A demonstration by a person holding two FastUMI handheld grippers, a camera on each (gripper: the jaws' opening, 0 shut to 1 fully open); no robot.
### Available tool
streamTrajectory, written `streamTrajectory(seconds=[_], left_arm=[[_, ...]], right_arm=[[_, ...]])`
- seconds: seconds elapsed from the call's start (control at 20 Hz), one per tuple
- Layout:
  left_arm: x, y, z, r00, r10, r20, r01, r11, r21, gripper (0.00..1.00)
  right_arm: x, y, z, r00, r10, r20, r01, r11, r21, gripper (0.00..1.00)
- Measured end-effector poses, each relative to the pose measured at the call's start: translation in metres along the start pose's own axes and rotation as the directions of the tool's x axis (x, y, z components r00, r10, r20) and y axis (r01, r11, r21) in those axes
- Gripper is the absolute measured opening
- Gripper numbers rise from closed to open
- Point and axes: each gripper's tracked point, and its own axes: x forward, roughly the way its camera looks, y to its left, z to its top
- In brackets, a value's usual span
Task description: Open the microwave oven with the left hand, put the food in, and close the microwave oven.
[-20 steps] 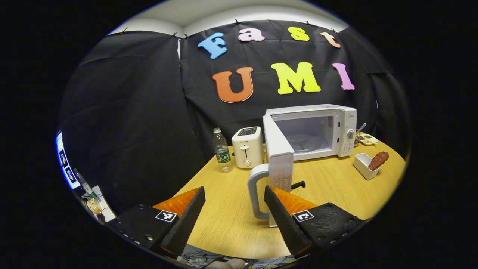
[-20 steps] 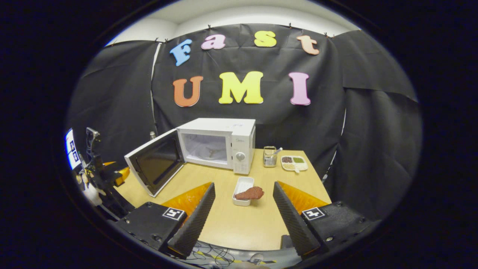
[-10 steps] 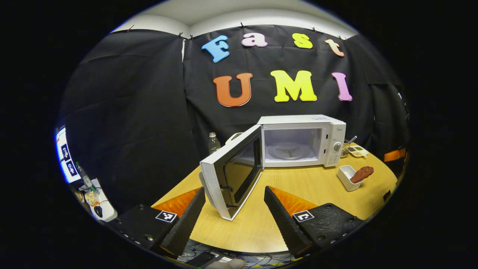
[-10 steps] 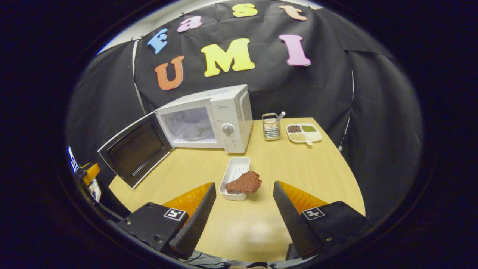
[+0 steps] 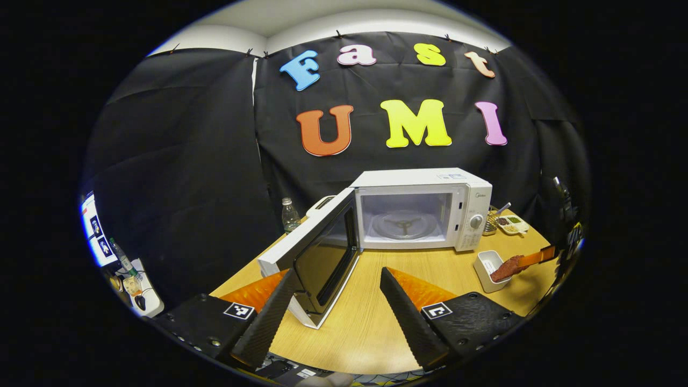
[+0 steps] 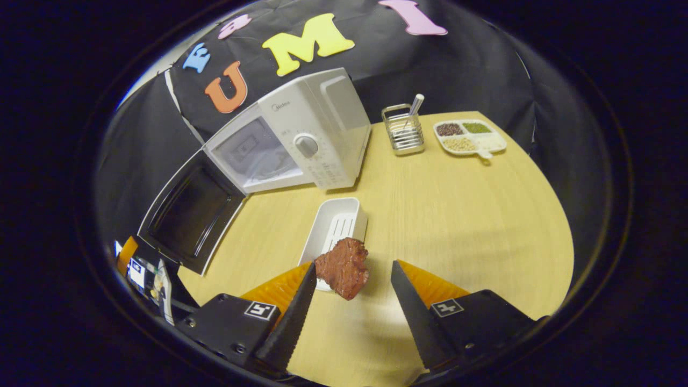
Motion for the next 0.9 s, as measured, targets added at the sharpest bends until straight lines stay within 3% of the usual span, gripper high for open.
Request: streamTrajectory(seconds=[0.15,0.3,0.35,0.4,0.45,0.5,0.6,0.65,0.75,0.8,0.85,0.9], left_arm=[[-0.002,-0.008,0.006,1.0,0.02,-0.002,-0.02,1.0,-0.013,0.97],[-0.005,-0.012,0.012,0.999,0.039,-0.001,-0.039,0.999,-0.008,0.97],[-0.005,-0.014,0.012,0.999,0.045,-0.002,-0.045,0.999,-0.004,0.97],[-0.006,-0.015,0.015,0.999,0.05,0.001,-0.05,0.999,0.0,0.97],[-0.009,-0.016,0.015,0.998,0.058,-0.002,-0.058,0.998,0.004,0.97],[-0.01,-0.018,0.017,0.998,0.062,-0.003,-0.062,0.998,0.006,0.97],[-0.01,-0.022,0.02,0.997,0.073,-0.005,-0.073,0.997,0.009,0.97],[-0.011,-0.024,0.02,0.997,0.077,-0.006,-0.077,0.997,0.012,0.97],[-0.013,-0.029,0.023,0.996,0.086,-0.009,-0.085,0.996,0.032,0.97],[-0.014,-0.029,0.024,0.995,0.097,-0.008,-0.096,0.995,0.04,0.97],[-0.015,-0.031,0.027,0.995,0.098,-0.004,-0.098,0.994,0.041,0.97],[-0.017,-0.034,0.03,0.995,0.096,0.004,-0.096,0.995,0.039,0.97]], right_arm=[[0.009,0.006,-0.002,0.998,0.058,-0.037,-0.057,0.998,0.018,0.69],[0.019,0.008,-0.002,0.993,0.102,-0.067,-0.098,0.994,0.056,0.51],[0.02,0.009,-0.002,0.991,0.111,-0.073,-0.106,0.992,0.067,0.61],[0.02,0.008,-0.002,0.99,0.117,-0.08,-0.111,0.991,0.078,0.54],[0.021,0.009,-0.001,0.988,0.129,-0.084,-0.121,0.989,0.09,0.37],[0.022,0.009,-0.001,0.987,0.136,-0.085,-0.127,0.987,0.1,0.41],[0.02,0.01,-0.001,0.984,0.158,-0.088,-0.146,0.98,0.133,0.32],[0.019,0.011,-0.001,0.98,0.18,-0.086,-0.165,0.973,0.161,0.2],[0.018,0.015,-0.001,0.971,0.219,-0.095,-0.196,0.958,0.208,0.12],[0.016,0.016,0.001,0.968,0.23,-0.098,-0.207,0.957,0.202,0.17],[0.014,0.016,0.003,0.966,0.241,-0.097,-0.22,0.957,0.189,0.16],[0.012,0.016,0.004,0.964,0.247,-0.1,-0.228,0.958,0.176,0.06]])
